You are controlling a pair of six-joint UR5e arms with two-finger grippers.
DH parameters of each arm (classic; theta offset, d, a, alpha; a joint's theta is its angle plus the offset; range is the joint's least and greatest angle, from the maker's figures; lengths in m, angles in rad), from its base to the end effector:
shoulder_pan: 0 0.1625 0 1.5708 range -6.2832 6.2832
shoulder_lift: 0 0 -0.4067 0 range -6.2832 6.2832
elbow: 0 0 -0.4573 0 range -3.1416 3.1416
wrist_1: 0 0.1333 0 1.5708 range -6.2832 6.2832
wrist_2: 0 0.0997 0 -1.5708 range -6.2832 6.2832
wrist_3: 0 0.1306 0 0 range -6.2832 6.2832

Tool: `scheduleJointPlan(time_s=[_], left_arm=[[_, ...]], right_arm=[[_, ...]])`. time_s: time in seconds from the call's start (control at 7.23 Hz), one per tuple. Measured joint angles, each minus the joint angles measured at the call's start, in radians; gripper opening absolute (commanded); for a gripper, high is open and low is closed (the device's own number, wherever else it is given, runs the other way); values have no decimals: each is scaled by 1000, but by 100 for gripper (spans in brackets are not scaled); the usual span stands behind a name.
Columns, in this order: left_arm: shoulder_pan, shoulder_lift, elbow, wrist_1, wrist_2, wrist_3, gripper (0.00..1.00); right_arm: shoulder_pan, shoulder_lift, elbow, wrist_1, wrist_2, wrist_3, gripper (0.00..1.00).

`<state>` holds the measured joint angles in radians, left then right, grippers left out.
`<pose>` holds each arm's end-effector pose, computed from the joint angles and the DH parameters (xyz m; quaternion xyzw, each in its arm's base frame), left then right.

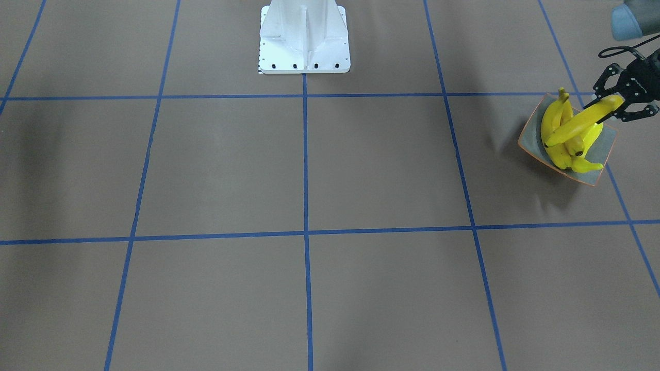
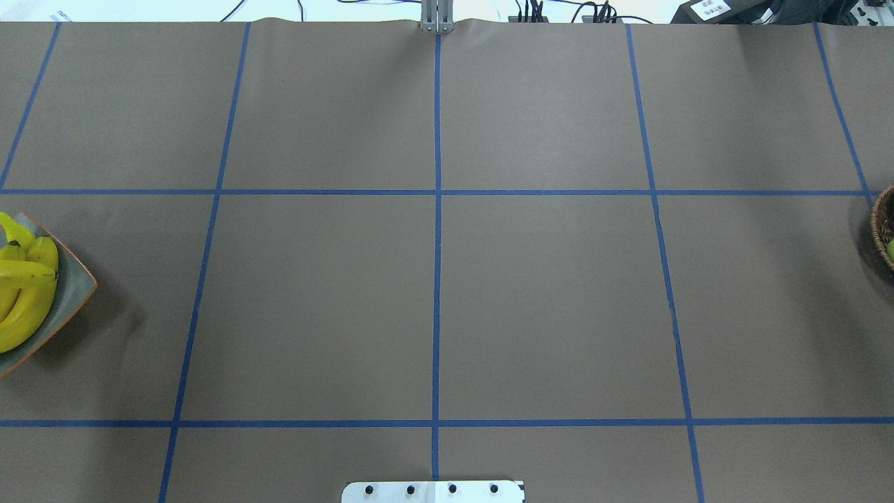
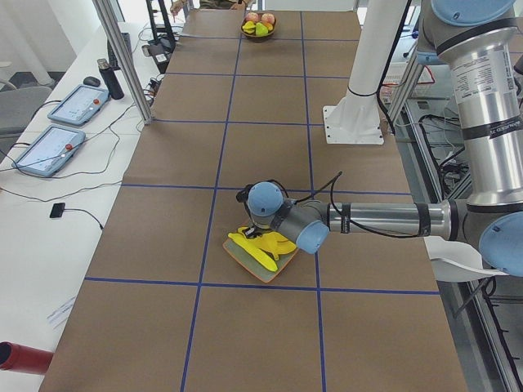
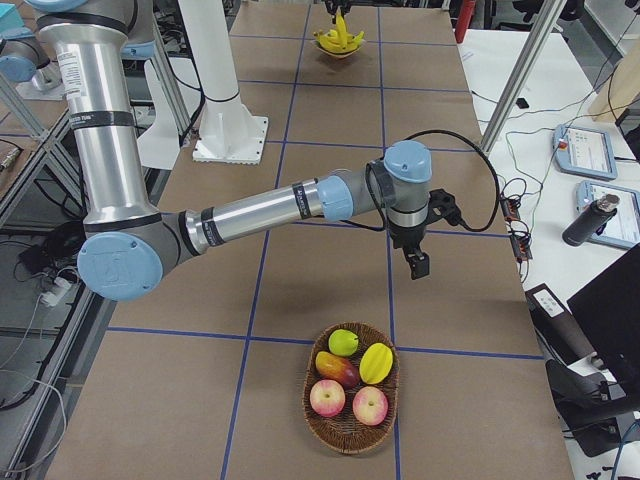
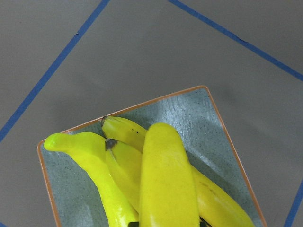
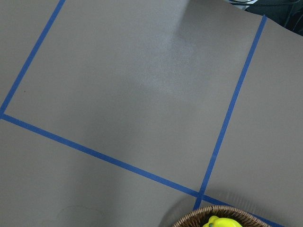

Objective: Transfer all bananas from basket to plate

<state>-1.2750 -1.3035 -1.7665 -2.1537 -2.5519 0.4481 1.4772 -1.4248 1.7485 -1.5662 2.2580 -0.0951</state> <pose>0.1137 -0.4579 0.6020 0.2571 0.4375 0.4211 0.7518 -0.0077 -0.6216 0.4828 0.1541 -0.3322 -0.1423 0.9196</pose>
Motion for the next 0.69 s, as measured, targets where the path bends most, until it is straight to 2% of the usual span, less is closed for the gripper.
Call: scheduleJointPlan(time_s=[0.28,0.42,0.55,0.69], left_arm=[[2,-3,6,0,-3,1,50],[4,-9,11,1,-4,3,70],[5,-19,18,1,-5,4,78],[6,-25,22,1,-5,4,81]], right_arm=[[0,0,0,0,0,0,100],[0,0,0,0,0,0,100],[0,0,0,0,0,0,100],[0,0,-1,0,0,0,100]])
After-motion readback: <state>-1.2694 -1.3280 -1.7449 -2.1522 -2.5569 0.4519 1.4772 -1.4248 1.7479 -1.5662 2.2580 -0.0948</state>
